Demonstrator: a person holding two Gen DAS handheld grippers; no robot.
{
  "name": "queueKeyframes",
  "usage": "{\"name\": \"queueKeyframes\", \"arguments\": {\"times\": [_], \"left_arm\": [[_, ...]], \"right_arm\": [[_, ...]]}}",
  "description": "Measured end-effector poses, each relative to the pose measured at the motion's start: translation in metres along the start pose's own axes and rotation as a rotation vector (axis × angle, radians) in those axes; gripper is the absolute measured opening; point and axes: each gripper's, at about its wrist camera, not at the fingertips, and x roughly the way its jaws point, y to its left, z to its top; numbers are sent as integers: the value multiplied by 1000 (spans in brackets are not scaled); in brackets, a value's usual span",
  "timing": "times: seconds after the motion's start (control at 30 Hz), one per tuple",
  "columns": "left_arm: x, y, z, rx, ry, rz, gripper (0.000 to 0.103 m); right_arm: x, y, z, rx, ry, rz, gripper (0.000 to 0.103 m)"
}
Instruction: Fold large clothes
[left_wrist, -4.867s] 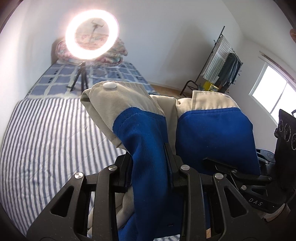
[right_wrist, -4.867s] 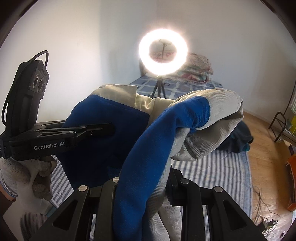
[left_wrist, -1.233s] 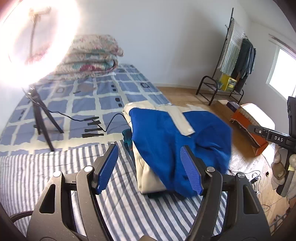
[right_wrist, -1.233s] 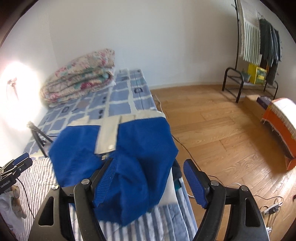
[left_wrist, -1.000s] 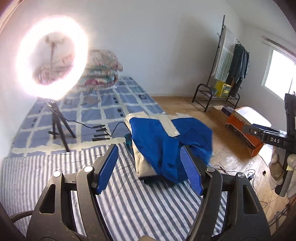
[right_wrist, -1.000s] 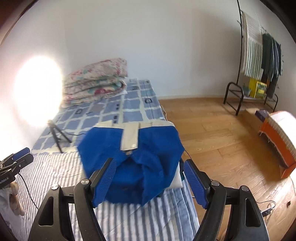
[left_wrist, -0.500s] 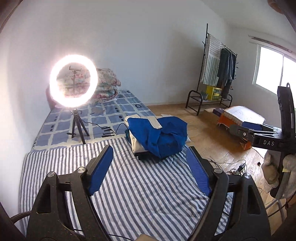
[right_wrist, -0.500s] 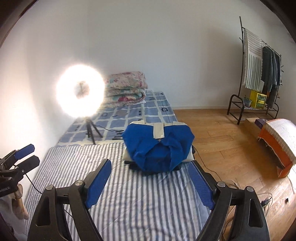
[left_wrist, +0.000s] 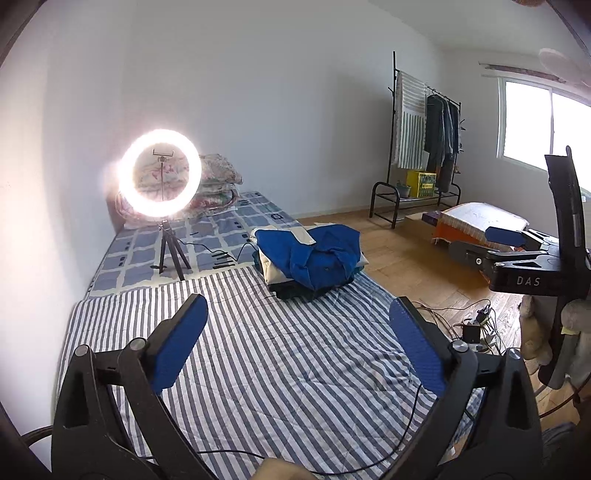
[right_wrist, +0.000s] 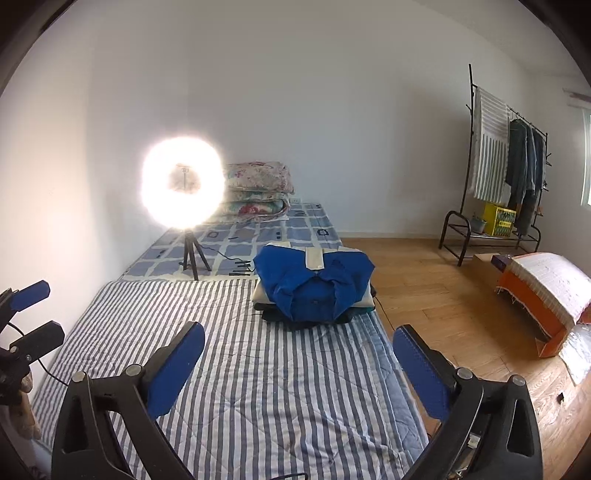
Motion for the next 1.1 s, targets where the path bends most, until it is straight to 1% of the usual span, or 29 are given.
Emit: {"name": "queueKeyframes", "arguments": {"times": [0.17, 0.23, 0.33, 0.47, 0.6, 0.77, 0.87, 1.1], "left_arm": [[-14, -3, -18, -23, -7, 15, 103], [-14, -3, -22, -25, -8, 35, 103], [-9, -3, -27, -28, 17, 66, 103], [-7, -2, -36, -31, 19, 84, 103], [-5, -1, -46, -23, 26, 101, 103], [-1, 6, -56, -47, 35, 116, 103], [3, 6, -59, -36, 49, 126, 103], [8, 4, -65, -9, 62, 134, 103]], "right_arm": [[-5, 8, -16, -5, -15, -9, 103], [-8, 11, -22, -3, -17, -12, 103], [-6, 15, -32, -5, -14, -14, 103], [-1, 20, -45, -7, -8, -15, 103], [8, 18, -54, 13, 18, -3, 103], [13, 16, -70, 17, 24, -31, 103], [20, 13, -74, 27, 44, -36, 103], [25, 1, -76, 84, 55, -43, 103]]}}
